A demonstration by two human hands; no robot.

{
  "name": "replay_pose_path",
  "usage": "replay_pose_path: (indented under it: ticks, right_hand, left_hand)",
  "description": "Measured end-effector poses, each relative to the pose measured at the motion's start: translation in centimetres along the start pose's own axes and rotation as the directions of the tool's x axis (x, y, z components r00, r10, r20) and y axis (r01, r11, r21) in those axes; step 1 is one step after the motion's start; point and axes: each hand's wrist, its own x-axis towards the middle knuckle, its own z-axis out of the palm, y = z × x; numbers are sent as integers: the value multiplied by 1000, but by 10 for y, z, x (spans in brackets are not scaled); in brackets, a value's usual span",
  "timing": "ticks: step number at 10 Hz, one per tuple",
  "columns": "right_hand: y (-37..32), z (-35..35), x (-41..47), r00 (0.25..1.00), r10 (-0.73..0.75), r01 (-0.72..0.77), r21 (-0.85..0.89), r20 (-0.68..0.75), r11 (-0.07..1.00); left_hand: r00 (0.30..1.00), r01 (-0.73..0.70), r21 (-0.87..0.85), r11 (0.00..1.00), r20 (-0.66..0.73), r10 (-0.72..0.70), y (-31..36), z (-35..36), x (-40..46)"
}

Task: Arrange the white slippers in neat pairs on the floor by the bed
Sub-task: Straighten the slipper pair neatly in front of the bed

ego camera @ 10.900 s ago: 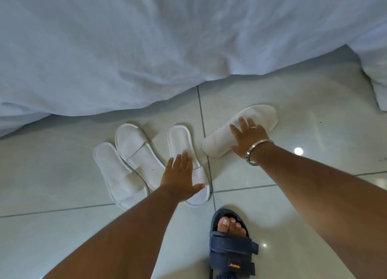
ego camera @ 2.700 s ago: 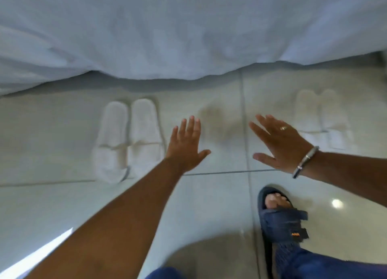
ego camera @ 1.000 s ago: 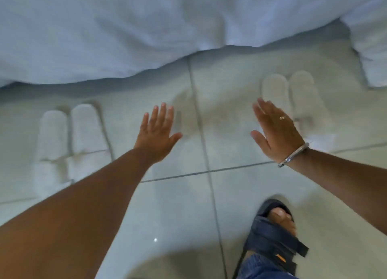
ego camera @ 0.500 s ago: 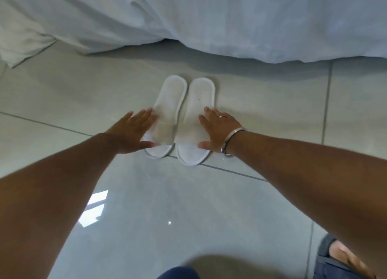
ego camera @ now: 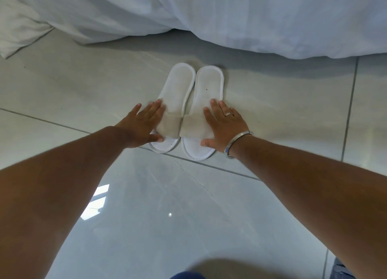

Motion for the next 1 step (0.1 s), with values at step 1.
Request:
replay_pose_path:
  ticks: [1]
  right_hand:
    - [4, -8, -8, 1000, 12, -13, -18, -19, 1000]
  left_hand:
    - [999, 33, 31, 999, 20, -33, 0, -5, -2]
